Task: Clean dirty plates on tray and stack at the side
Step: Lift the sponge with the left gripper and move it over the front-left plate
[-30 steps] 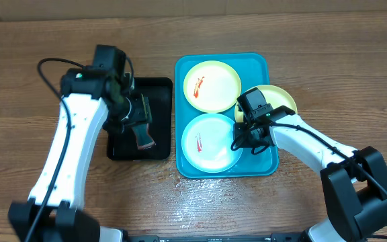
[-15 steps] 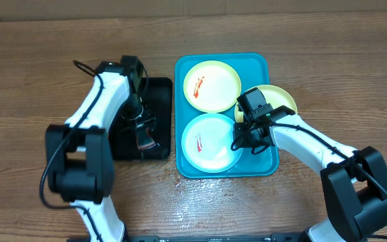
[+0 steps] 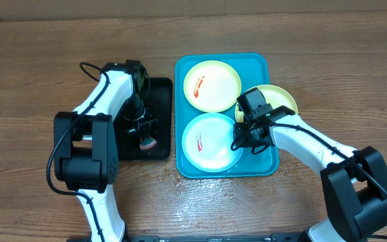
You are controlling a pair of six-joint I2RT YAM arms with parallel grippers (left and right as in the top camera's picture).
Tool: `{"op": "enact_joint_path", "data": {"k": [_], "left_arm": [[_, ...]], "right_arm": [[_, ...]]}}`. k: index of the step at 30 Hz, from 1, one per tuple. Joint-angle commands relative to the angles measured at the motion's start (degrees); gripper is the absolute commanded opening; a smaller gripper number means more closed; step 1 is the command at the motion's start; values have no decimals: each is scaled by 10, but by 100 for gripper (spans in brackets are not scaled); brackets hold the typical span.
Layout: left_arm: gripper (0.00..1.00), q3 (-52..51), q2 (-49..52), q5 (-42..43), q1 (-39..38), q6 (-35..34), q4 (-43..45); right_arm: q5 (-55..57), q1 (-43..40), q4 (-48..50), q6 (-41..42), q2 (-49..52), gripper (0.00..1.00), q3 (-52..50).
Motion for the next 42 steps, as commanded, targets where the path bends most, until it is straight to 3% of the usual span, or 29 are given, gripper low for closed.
{"op": "enact_joint_path", "data": {"k": [1,5,12,21,25,28,30,35,42], "left_arm": [[4,43,-5,6,-3,33,-15],[4,74,-15,-13,-5,77,-31],[4,80,-33,-96,-15,76,-14],[4,86,-33,-83,-38,76,-17],[4,124,-33,-62,-54,76,-60],[4,163,-33,28,-90,76,-72],[4,161,-31,71,-125,65,-53],[4,114,-13,83,-227,-2,47],[4,113,37,162,-241,-40,117]], "right_arm": [[52,-2,2,27,-2,4,-4],[52,-2,2,27,-2,4,-4],[50,-2,5,27,-2,4,-4],[50,-2,11,31,-2,4,-4],[50,-2,11,31,-2,4,-4],[50,-2,11,29,-2,4,-4],[50,-2,11,29,-2,4,-4],[50,-2,11,29,-2,4,-4],[50,-2,11,29,-2,4,-4]]}}
